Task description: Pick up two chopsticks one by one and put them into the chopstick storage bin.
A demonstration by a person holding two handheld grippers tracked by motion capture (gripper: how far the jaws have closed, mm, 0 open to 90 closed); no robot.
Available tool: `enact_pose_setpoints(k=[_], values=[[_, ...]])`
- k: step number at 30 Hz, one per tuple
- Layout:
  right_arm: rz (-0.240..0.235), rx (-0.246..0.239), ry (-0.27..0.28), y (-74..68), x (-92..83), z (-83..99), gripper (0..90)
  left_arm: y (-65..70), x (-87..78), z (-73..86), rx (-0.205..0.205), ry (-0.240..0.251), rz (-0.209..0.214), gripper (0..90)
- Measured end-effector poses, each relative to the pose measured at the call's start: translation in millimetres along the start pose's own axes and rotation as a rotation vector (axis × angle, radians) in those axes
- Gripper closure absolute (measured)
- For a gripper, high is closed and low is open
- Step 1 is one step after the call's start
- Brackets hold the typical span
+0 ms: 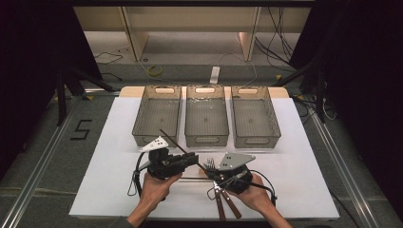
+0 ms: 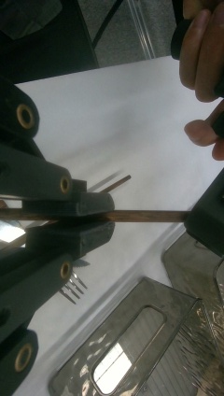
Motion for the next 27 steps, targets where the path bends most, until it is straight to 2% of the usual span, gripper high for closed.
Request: enact_pose_setpoints(k=[2, 7, 8, 9, 10, 12, 13, 14, 16, 19, 23, 27], values=[[-0.001, -0.001, 0.002, 0.0, 0.3, 0.3, 85.3, 0.3, -0.3, -0.4, -0.004, 0.000, 0.018, 74.2], [-0.011, -0.003, 0.014, -0.1, 0.6, 1.6, 83.9, 5.3, -2.2, -1.8, -0.023, -0.007, 0.101, 81.6], [-0.011, 0.002, 0.014, 0.3, 1.0, 2.0, 82.5, 7.3, -2.3, -2.0, -0.017, -0.012, 0.097, 83.5], [-0.010, 0.009, 0.013, 1.4, 1.1, 2.6, 81.2, 8.6, -2.9, -2.4, 0.004, -0.016, 0.074, 83.9], [-0.018, 0.012, 0.020, 2.5, 0.2, 3.1, 76.8, 9.2, -3.8, -2.8, 0.009, -0.019, 0.074, 84.1], [-0.035, 0.026, 0.027, 4.9, -3.5, 3.8, 66.9, 9.3, -6.8, -4.6, -0.008, -0.017, 0.089, 84.2], [-0.029, 0.037, 0.040, 8.4, -9.5, 5.7, 61.6, 9.4, -7.8, -5.2, -0.001, -0.027, 0.077, 84.2], [-0.029, 0.037, 0.040, 8.4, -9.5, 5.7, 61.6, 9.3, -8.7, -5.7, 0.006, -0.037, 0.064, 84.2], [-0.033, 0.058, 0.046, 12.9, -14.9, 7.8, 52.5, 7.5, -10.4, -6.8, 0.005, -0.046, 0.051, 84.3], [-0.023, 0.074, 0.040, 20.5, -19.7, 13.6, 47.0, 2.9, -14.7, -9.3, 0.001, -0.066, 0.039, 84.2], [-0.003, 0.095, 0.006, 30.5, -21.8, 21.1, 37.5, -4.5, -24.1, -16.1, -0.003, -0.074, 0.017, 84.2], [0.006, 0.127, -0.013, 37.7, -21.8, 27.5, 33.8, -13.8, -37.5, -25.6, -0.018, -0.071, 0.004, 84.1]])
Point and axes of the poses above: each handheld gripper's, and its own axes: x roughly forward along the jaws, z roughly out of its underside, y roughly to its right, the point moved 6 cm from there along x, roughly forward along the jaws, and after that the axes turned 15 degrees about -y, right-handed, at the moved point
